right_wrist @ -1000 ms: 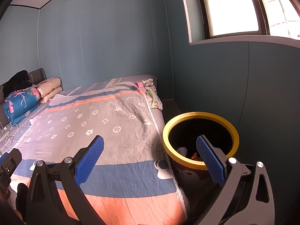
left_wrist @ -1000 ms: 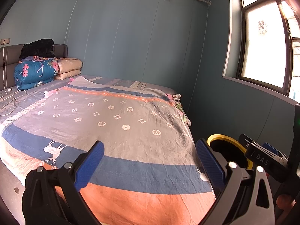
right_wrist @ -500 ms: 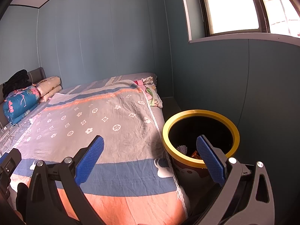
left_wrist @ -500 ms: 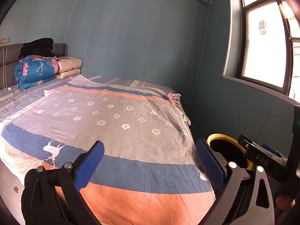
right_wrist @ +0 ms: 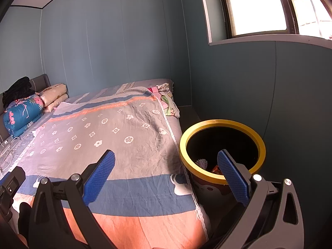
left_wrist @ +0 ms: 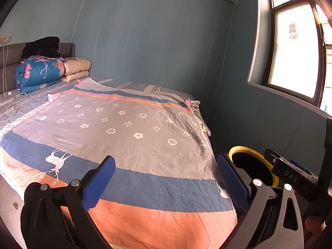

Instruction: Collect trash

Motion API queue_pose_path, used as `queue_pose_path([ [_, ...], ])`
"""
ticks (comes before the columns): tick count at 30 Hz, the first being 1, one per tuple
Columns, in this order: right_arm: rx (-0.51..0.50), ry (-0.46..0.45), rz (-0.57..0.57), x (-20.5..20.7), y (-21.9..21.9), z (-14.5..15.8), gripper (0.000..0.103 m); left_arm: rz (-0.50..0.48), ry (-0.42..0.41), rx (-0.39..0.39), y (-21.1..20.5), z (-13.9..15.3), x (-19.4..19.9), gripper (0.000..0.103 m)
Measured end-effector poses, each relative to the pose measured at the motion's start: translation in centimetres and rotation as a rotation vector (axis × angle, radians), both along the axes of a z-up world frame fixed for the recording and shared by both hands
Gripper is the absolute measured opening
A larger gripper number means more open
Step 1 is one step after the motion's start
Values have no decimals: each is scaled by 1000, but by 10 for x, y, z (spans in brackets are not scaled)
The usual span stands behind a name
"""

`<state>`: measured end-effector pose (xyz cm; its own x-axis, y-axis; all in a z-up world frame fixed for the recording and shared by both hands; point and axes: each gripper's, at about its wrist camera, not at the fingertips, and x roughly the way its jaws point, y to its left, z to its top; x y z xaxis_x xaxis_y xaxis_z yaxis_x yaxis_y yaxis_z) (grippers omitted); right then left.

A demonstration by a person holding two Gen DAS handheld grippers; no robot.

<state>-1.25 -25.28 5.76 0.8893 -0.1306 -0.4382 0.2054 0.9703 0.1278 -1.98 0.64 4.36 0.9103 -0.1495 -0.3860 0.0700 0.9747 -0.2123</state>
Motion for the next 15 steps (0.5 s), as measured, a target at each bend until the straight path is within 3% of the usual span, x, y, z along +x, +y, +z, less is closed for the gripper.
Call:
queue_pose_path([
  [15, 9, 13, 0, 0, -1, -1, 95, -12, 17, -7, 0, -1, 5, 95],
])
